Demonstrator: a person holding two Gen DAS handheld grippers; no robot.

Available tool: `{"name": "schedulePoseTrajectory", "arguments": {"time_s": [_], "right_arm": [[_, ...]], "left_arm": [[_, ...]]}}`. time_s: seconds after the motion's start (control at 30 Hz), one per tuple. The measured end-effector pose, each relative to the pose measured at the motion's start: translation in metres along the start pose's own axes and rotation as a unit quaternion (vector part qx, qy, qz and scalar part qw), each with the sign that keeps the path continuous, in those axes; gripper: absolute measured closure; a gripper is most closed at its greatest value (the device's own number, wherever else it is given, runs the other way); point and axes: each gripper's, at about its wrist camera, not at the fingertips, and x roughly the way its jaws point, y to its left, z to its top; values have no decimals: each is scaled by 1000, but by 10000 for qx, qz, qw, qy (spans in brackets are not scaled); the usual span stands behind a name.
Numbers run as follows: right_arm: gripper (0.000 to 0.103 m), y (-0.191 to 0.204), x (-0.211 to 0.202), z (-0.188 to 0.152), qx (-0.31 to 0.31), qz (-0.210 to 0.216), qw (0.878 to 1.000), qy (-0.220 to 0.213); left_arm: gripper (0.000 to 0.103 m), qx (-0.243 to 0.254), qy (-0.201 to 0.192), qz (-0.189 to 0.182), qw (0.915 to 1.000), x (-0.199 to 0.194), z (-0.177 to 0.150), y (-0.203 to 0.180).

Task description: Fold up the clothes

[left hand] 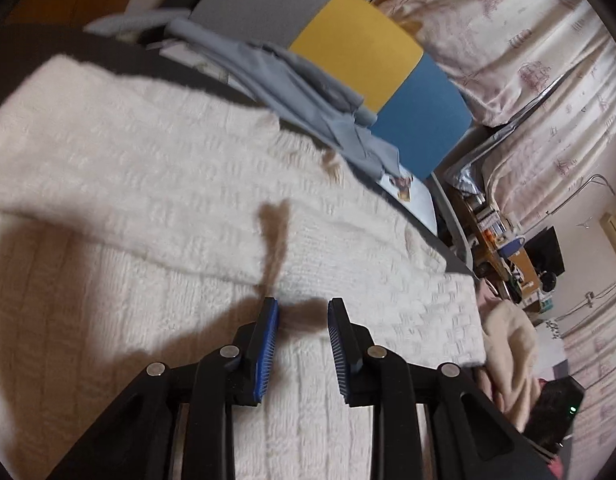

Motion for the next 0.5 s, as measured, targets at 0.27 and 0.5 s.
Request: {"name": "schedulePoseTrajectory", "arguments": {"time_s": [0.27,0.5], "right_arm": [[99,-8,2,0,200,235,9995,-75],[95,-12,-7,1,388,348,9985,-140]], "left_arm": [[95,268,-46,159,9995,1,5,-17],[103,612,-760,-25,9952,-37,39,-32]]}}
